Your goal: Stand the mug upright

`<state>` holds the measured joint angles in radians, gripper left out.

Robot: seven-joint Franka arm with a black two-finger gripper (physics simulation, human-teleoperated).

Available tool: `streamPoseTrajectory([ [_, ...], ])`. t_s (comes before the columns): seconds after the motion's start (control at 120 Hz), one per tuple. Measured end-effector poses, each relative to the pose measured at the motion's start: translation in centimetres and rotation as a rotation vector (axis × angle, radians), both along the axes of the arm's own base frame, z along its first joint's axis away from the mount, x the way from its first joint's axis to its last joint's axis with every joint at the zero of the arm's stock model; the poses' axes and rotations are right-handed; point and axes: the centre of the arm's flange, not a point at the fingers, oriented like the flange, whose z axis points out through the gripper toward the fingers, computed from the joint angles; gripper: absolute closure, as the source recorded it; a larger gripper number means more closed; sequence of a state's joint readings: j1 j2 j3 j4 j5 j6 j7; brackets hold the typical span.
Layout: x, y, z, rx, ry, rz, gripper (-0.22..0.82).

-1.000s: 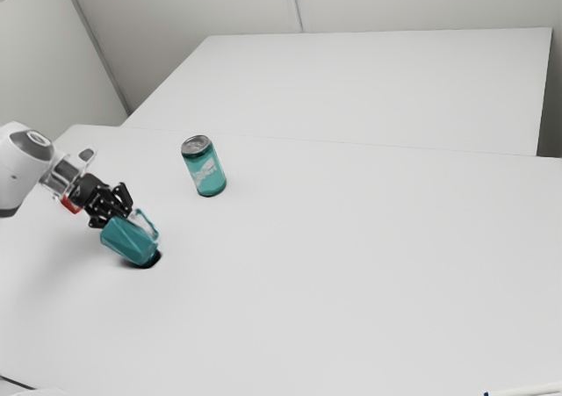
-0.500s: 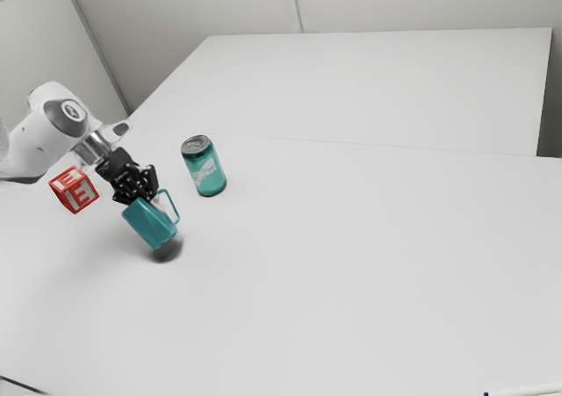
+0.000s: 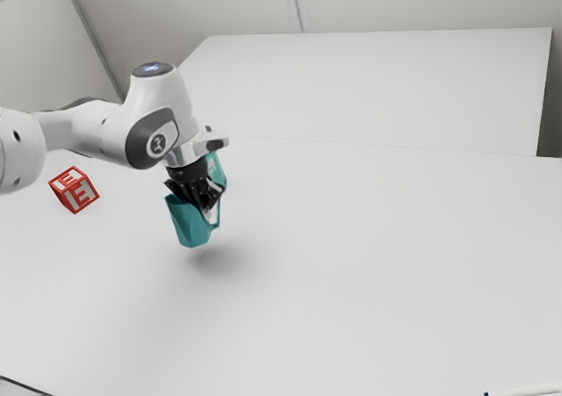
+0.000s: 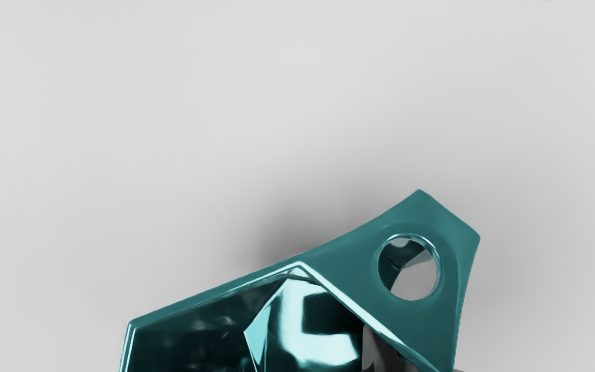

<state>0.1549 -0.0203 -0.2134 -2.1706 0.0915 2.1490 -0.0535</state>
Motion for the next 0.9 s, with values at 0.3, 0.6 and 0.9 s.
streamPoseTrajectory([
  [0.3,-0.5,-3.0,-1.0,0.011,-0.15,0.121,0.79],
  [0.6,0.5,0.7,-4.2,-0.016,-0.161,0.333,0.79],
  [0.9,0.8,-2.1,-6.5,-0.043,-0.155,0.372,0.79],
])
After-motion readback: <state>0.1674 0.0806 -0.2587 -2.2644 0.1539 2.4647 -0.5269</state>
